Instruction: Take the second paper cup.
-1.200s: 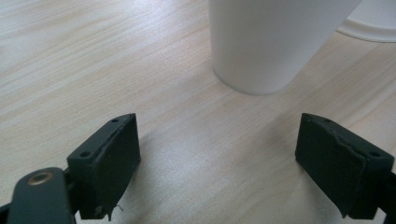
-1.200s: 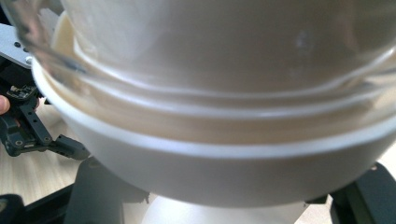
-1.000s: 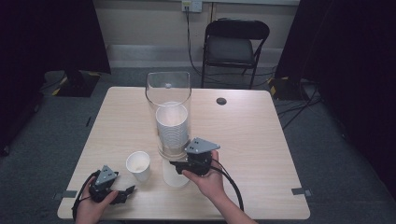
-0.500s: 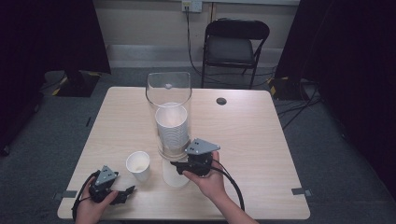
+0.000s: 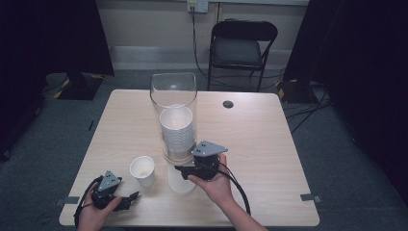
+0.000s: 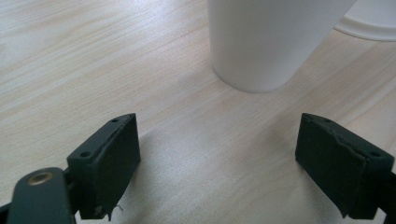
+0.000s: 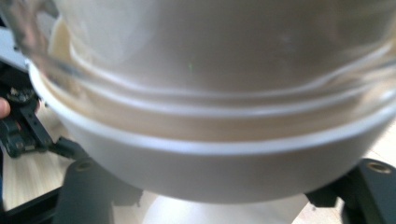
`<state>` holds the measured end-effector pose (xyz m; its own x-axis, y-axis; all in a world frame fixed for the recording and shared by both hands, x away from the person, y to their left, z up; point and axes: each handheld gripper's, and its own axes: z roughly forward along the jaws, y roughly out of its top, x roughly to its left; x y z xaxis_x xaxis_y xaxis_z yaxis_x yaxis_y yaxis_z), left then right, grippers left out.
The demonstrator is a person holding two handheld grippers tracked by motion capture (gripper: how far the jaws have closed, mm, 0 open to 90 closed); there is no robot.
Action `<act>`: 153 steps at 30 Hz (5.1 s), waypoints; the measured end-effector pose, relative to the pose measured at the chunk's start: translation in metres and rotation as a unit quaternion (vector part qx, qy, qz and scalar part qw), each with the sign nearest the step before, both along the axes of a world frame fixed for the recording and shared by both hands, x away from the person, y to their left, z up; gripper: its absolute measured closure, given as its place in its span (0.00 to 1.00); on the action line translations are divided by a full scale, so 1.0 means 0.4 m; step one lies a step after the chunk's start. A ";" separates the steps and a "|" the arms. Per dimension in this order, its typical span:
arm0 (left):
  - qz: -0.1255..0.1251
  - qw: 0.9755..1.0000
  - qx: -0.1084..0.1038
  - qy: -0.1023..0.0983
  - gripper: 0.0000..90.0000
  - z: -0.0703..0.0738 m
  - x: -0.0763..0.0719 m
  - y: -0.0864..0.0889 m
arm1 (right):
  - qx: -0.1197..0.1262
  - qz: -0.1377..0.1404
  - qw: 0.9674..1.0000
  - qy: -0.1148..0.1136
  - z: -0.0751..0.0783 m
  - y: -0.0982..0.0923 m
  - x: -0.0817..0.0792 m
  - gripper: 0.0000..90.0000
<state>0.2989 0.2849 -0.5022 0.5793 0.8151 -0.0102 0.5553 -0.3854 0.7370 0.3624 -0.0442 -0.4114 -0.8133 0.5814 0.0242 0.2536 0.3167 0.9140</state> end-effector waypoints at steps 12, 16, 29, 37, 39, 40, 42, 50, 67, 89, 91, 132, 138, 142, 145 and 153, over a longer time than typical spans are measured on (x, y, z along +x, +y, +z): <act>-0.001 1.000 0.004 -0.003 0.15 0.001 0.001 0.001 | -0.017 0.013 0.999 -0.029 0.014 0.007 0.001 0.37; -0.001 1.000 0.006 -0.003 0.15 0.001 0.001 0.002 | -0.012 0.011 0.999 -0.028 0.008 0.006 -0.002 0.37; -0.004 1.000 0.004 0.000 0.13 0.000 0.000 0.000 | -0.087 0.006 0.995 0.045 -0.146 -0.084 -0.012 0.40; -0.002 1.000 0.003 0.000 0.12 0.000 0.001 -0.002 | -0.097 0.000 0.994 0.051 -0.159 -0.144 -0.014 0.39; -0.002 1.000 0.004 0.000 0.12 0.000 0.001 -0.001 | -0.094 -0.009 0.994 0.056 -0.164 -0.159 -0.013 0.39; -0.002 1.000 0.003 0.000 0.12 0.000 0.001 -0.002 | -0.095 -0.014 0.994 0.054 -0.165 -0.167 -0.010 0.38; -0.002 1.000 0.004 0.000 0.12 0.000 0.001 -0.001 | -0.091 -0.027 0.994 0.055 -0.166 -0.184 0.000 0.38; -0.002 1.000 0.003 0.000 0.12 0.000 0.001 -0.002 | -0.094 -0.067 0.991 0.064 -0.175 -0.229 0.040 0.37; -0.002 1.000 0.003 0.000 0.12 0.000 0.001 -0.002 | -0.105 -0.089 0.987 0.077 -0.205 -0.229 0.074 0.36; -0.003 1.000 0.007 0.003 0.09 0.000 0.005 -0.003 | -0.111 -0.087 0.988 0.068 -0.181 -0.262 0.046 0.20; -0.003 1.000 0.008 0.004 0.09 0.000 0.005 -0.003 | -0.118 -0.086 0.987 0.061 -0.175 -0.268 0.037 0.19; -0.003 1.000 0.006 0.003 0.09 -0.001 0.006 -0.003 | -0.113 -0.085 0.986 0.084 -0.187 -0.513 -0.062 0.17; -0.003 1.000 0.007 0.003 0.09 -0.001 0.006 -0.003 | -0.117 -0.091 0.984 0.094 -0.200 -0.538 -0.066 0.16; -0.004 1.000 0.007 0.003 0.09 0.000 0.006 -0.003 | -0.131 -0.091 0.982 0.101 -0.217 -0.552 -0.068 0.16; -0.004 1.000 0.007 0.003 0.09 -0.001 0.006 -0.003 | -0.130 -0.093 0.982 0.097 -0.221 -0.562 -0.068 0.16; -0.003 1.000 0.006 0.003 0.09 -0.001 0.005 -0.003 | -0.134 -0.097 0.982 0.096 -0.221 -0.567 -0.070 0.15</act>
